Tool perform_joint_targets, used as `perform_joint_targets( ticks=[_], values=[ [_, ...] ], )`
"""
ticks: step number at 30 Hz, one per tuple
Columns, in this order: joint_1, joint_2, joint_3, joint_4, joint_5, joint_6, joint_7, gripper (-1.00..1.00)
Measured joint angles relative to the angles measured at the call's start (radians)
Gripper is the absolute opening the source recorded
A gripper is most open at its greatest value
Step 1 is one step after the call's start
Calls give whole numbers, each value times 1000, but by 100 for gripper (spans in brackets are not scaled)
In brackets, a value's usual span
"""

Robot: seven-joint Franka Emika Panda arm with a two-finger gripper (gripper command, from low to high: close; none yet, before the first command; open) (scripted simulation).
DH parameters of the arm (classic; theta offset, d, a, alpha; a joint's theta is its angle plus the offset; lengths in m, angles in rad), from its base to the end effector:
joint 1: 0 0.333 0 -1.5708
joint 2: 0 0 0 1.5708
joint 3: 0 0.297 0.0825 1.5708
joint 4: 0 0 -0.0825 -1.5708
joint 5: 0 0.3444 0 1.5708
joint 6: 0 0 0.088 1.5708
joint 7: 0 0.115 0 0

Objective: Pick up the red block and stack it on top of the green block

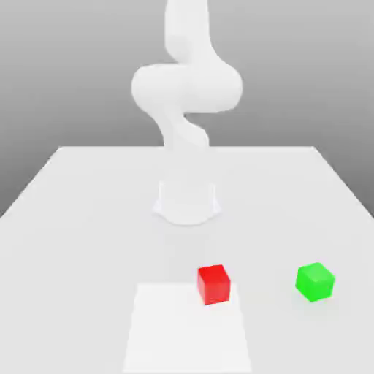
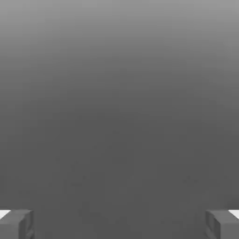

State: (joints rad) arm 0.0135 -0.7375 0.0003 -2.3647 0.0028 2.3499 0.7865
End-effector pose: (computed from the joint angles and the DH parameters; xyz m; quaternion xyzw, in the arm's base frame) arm 0.3519 0.0050 0.6432 -0.8663 0.3530 -0.3252 0.1388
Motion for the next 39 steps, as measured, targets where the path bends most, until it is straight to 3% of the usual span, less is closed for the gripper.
perform_joint_targets(
  ticks=[16, 23, 24, 31, 39],
  values=[
    [95, 529, 26, -504, 13, 406, -104, 0],
    [116, 868, 16, -532, -21, 678, -93, 0],
    [121, 903, 11, -527, -23, 708, -91, -100],
    [121, 912, 11, -526, -28, 715, -87, -100],
    [127, 657, 25, -558, 2, 492, -117, -100]
  ],
)
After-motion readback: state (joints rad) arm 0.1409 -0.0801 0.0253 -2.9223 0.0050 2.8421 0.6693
